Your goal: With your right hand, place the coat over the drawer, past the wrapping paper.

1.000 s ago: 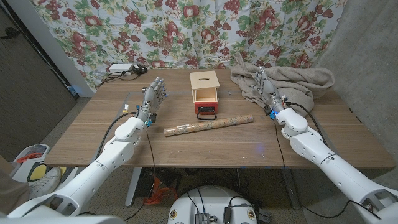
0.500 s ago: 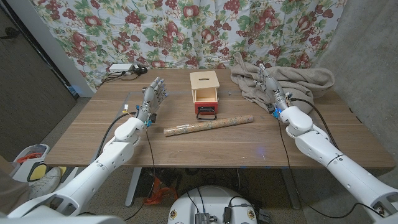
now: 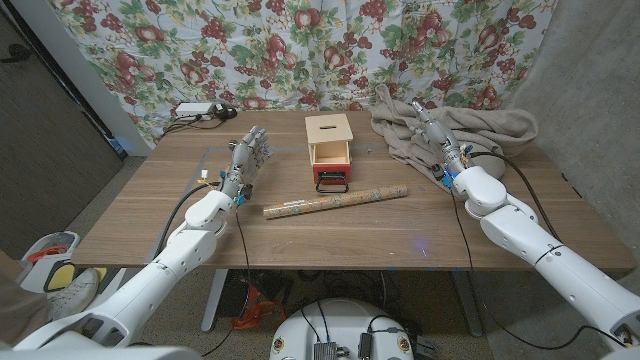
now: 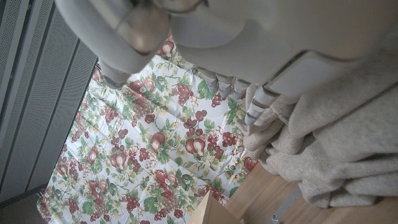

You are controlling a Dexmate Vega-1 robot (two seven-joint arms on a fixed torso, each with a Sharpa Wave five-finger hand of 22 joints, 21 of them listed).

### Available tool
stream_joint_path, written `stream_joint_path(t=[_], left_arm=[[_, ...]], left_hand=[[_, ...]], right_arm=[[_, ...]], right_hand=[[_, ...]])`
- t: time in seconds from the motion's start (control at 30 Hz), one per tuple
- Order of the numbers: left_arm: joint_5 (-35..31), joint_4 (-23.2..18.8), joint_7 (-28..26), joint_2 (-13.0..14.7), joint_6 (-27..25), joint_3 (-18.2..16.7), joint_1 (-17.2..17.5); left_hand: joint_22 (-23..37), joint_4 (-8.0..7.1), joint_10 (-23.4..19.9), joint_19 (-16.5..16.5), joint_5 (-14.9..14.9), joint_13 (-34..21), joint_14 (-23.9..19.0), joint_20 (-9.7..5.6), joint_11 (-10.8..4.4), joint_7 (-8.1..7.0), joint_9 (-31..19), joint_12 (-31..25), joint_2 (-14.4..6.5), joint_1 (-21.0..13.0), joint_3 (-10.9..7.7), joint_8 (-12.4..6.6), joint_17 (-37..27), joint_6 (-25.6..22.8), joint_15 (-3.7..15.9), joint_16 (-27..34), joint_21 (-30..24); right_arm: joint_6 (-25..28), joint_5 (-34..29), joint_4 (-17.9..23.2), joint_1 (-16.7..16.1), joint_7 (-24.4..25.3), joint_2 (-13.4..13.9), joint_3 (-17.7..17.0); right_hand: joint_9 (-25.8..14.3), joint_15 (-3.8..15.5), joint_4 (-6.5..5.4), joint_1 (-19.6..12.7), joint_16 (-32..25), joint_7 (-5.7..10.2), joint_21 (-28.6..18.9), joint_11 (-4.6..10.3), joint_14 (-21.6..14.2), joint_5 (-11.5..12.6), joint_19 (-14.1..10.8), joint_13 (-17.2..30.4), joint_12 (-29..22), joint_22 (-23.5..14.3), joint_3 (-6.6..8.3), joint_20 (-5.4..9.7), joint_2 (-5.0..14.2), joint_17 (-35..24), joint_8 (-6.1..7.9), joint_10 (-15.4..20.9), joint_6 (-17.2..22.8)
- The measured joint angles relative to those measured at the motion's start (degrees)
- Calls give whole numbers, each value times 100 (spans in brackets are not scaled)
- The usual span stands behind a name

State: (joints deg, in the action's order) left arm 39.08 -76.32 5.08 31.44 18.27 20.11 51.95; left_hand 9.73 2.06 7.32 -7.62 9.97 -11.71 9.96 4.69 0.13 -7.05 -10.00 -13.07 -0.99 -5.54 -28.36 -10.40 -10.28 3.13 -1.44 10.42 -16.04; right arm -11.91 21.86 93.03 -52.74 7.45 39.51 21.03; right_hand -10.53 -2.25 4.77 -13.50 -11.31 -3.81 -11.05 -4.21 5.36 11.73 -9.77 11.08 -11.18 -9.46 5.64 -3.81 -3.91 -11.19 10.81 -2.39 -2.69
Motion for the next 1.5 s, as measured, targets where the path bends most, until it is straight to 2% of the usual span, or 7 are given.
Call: stream_joint_path(t=[0.1,0.2,0.9,0.97,1.5], left_arm=[[23,18,24,-18,3,1,0],[67,60,74,-42,7,1,-6],[-46,111,58,-4,-42,55,-102],[-49,94,53,1,-42,56,-102],[-102,-95,29,105,-125,72,-63]], left_hand=[[0,0,0,0,0,0,0,0,0,0,0,0,0,0,0,0,0,0,0,0,0],[0,0,0,0,0,0,0,0,0,0,0,0,1,-1,0,0,0,0,0,0,0],[0,39,0,-21,0,26,0,-20,0,11,1,45,-23,-24,7,0,0,11,0,0,60],[0,39,-12,-21,0,26,0,-20,12,11,0,45,-23,-24,7,0,0,11,0,0,60],[0,82,1,11,0,26,0,-52,43,42,0,45,-38,-39,4,0,16,-21,0,0,123]], right_arm=[[76,-72,41,40,0,56,14],[139,-142,67,77,-37,111,39],[433,-722,411,200,35,424,95],[486,-808,446,211,58,454,97],[789,-1313,747,300,108,714,98]], right_hand=[[0,-42,75,-142,4,-11,24,-39,91,0,101,0,0,0,11,-9,-5,0,0,-128,-111],[0,-40,88,-187,34,-28,68,-38,168,0,208,-1,46,0,24,-19,-22,-15,0,-205,-172],[-28,-134,182,-375,34,-120,68,-69,197,45,206,-2,45,0,71,-22,29,-15,0,-277,-264],[-28,-134,182,-428,34,-120,50,-69,197,45,186,-2,45,0,71,-42,-24,-15,0,-276,-264],[-27,-188,244,-505,34,-151,40,-131,251,44,214,-3,45,1,85,-75,-6,-14,0,-338,-294]])
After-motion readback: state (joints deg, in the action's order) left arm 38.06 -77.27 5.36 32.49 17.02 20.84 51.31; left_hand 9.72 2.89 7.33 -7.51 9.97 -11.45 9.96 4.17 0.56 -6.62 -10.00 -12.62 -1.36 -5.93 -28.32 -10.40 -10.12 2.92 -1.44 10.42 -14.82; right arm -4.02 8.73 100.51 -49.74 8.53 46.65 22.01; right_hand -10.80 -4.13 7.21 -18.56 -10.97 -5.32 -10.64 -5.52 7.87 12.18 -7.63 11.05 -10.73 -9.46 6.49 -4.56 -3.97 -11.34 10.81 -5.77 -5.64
